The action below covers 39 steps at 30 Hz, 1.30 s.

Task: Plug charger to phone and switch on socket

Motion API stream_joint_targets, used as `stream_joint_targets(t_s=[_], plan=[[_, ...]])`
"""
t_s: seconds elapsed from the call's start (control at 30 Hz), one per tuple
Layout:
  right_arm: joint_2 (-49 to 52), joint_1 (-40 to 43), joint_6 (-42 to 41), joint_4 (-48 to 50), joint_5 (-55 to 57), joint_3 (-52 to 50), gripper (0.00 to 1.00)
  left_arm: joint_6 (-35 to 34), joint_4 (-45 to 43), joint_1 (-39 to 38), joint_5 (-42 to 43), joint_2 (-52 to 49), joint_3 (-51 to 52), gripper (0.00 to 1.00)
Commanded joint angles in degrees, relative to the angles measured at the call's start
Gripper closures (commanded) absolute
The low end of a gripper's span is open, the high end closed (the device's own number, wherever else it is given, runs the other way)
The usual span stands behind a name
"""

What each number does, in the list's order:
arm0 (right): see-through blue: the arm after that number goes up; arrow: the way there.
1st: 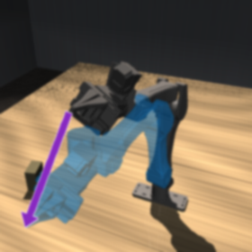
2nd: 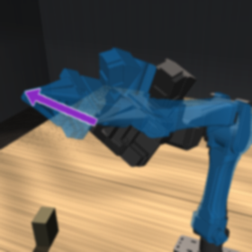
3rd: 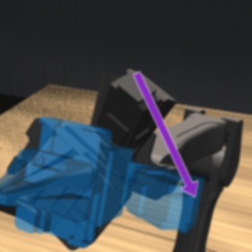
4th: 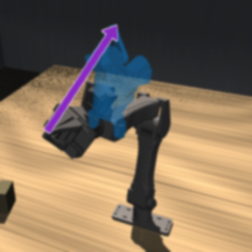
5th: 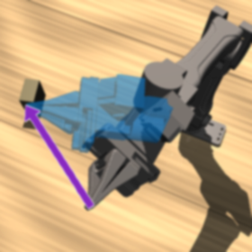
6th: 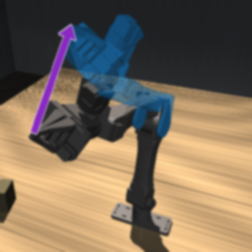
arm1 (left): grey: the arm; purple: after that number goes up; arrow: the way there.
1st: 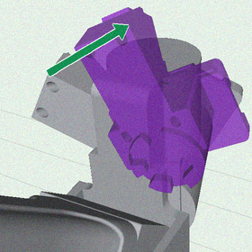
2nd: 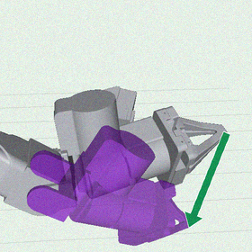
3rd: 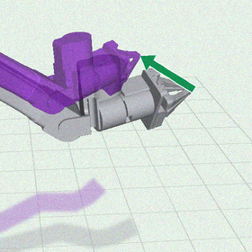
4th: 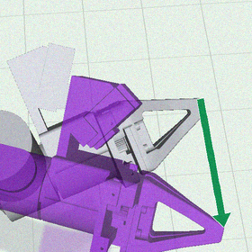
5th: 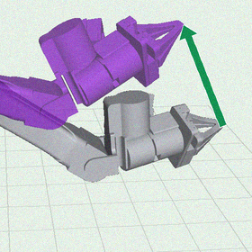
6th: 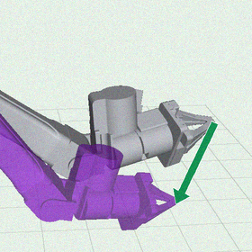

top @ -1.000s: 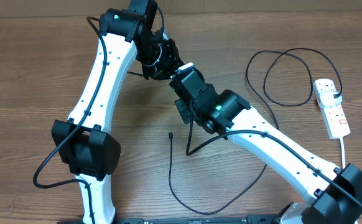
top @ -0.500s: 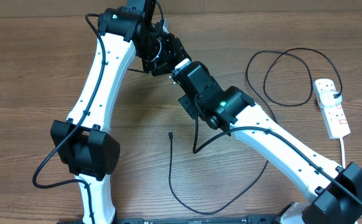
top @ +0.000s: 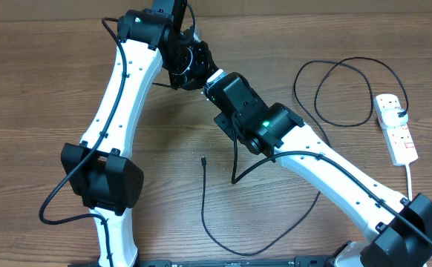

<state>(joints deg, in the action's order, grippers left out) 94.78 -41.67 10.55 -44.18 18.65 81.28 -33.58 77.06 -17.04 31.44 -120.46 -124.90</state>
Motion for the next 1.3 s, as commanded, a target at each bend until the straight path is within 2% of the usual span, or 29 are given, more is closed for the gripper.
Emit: stream_joint_targets(t_s=[0.0,0.03,0.23,0.33,0.5,0.63,0.73,0.83,0.93,1.27], plan=[[-1.5,-2.1,2.0,5.1,-8.9,3.4,0.96,5.2,-0.3,-6.1,7.0,0.2,0.2,0.93],[-1.5,-2.1,2.0,5.1,-8.9,3.4,0.96,5.2,-0.3,-6.1,7.0,0.2,0.2,0.96],[-1.5,-2.1,2.0,5.2,-8.8,3.4,0.96,5.2,-0.4,-5.9,6.9,0.2,0.2,0.96],[-1.5,-2.1,2.0,5.4,-8.8,3.4,0.88,5.2,-1.0,-5.8,6.9,0.2,0.2,0.96],[-1.5,-2.1,2.0,6.0,-8.9,3.4,0.84,5.2,-3.7,-5.8,6.9,0.2,0.2,0.96],[-1.5,-2.1,1.9,6.0,-8.9,3.4,0.71,5.2,-5.0,-5.8,6.9,0.2,0.2,0.96],[-1.5,-2.1,1.9,6.0,-8.9,3.4,0.34,5.2,-5.8,-5.8,6.6,0.2,0.2,0.96],[-1.6,-2.1,1.5,6.0,-8.9,3.4,0.11,4.8,-6.0,-5.7,4.9,0.2,0.2,0.96],[-1.6,-2.1,0.2,6.0,-8.9,3.4,0.04,4.9,-6.0,-5.5,3.9,0.2,0.2,0.96],[-3.1,-0.1,-9.0,5.3,-11.0,3.6,0.01,6.9,-4.8,-2.2,4.0,0.2,0.2,0.96]])
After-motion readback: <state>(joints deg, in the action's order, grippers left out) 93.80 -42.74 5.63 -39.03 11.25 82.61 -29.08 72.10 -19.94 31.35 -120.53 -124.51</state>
